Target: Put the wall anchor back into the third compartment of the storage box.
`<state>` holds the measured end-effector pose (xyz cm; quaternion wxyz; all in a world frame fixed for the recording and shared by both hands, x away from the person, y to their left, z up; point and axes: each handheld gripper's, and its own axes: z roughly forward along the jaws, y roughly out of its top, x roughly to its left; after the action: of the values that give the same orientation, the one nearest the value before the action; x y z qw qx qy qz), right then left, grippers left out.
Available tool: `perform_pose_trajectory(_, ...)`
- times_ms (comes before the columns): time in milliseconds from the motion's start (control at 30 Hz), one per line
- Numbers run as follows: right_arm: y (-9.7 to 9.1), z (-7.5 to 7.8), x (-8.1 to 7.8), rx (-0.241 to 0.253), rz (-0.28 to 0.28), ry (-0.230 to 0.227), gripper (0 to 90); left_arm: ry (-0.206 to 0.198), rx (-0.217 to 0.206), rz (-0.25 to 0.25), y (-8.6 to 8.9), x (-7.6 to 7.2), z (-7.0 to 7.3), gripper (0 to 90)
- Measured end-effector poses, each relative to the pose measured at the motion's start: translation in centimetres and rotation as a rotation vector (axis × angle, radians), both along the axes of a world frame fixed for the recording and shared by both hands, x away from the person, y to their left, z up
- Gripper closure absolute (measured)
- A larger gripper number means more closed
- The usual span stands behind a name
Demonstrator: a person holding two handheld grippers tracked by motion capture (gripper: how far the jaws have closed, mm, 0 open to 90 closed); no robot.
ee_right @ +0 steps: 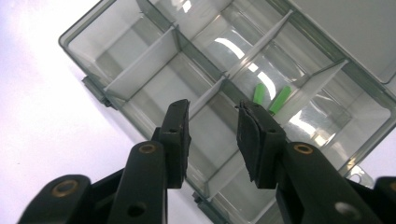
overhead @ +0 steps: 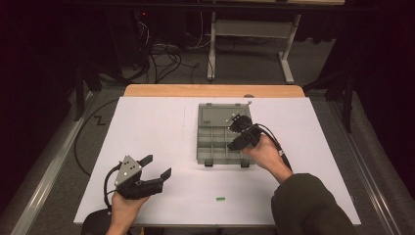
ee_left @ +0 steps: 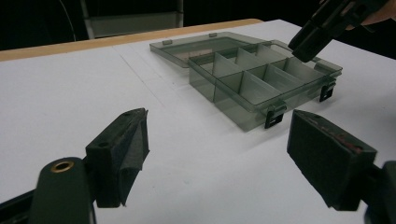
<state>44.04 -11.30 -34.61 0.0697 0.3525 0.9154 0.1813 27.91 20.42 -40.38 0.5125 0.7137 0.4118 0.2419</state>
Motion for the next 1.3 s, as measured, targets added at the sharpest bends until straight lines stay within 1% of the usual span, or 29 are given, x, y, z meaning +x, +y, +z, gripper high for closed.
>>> perform_pose_trajectory(33,0.0,0.0,-0.2,0.008,0.000,-0.001,65.5,-0.002,0.002,0.000,0.0,0.0,0.0,21.0)
perform_pose_trajectory(167,0.0,0.1,-0.9,0.010,0.022,-0.001,64.4,-0.002,-0.006,0.007,0.0,0.0,0.0,21.0)
perform_pose_trajectory(267,-0.1,0.2,-1.4,0.023,0.033,-0.007,64.1,-0.001,0.001,0.001,0.0,0.0,0.0,21.0)
perform_pose_trajectory(300,-0.1,0.3,-1.6,0.028,0.028,-0.004,64.1,-0.002,0.001,0.002,0.0,0.0,0.0,21.0)
perform_pose_trajectory(367,-0.1,0.3,-1.9,0.028,0.034,-0.004,64.0,-0.004,-0.007,0.006,0.0,0.0,0.0,21.0)
perform_pose_trajectory(433,-0.1,0.2,-2.1,0.028,0.047,-0.006,64.1,-0.003,-0.007,0.005,0.0,0.0,0.0,21.0)
perform_pose_trajectory(467,0.0,0.2,-2.3,0.028,0.042,-0.002,64.0,-0.004,-0.006,0.005,0.0,0.0,0.0,21.0)
perform_pose_trajectory(600,0.1,0.2,-2.8,0.033,0.056,-0.001,64.1,-0.004,-0.005,0.004,0.0,0.0,0.0,21.0)
perform_pose_trajectory(767,0.2,-0.1,-3.4,0.032,0.067,0.012,64.0,-0.004,-0.004,0.004,0.0,0.0,0.0,21.1)
perform_pose_trajectory(833,0.2,-0.2,-3.6,0.032,0.065,0.012,64.0,-0.003,-0.001,0.003,0.0,0.0,0.0,21.0)
perform_pose_trajectory(900,0.1,-0.3,-3.7,0.035,0.080,0.006,64.1,-0.002,0.002,0.002,0.0,0.0,0.0,21.1)
perform_pose_trajectory(967,0.0,-0.3,-4.1,0.040,0.074,0.008,64.1,-0.001,0.001,0.003,-0.1,0.0,0.0,21.0)
perform_pose_trajectory(1033,-0.1,-0.4,-4.3,0.040,0.084,0.007,64.1,-0.001,0.001,0.004,-0.1,0.0,0.0,21.0)
perform_pose_trajectory(1300,-0.2,-0.9,-5.4,0.042,0.098,0.021,64.0,-0.001,0.004,0.006,-0.1,0.1,-0.1,21.0)
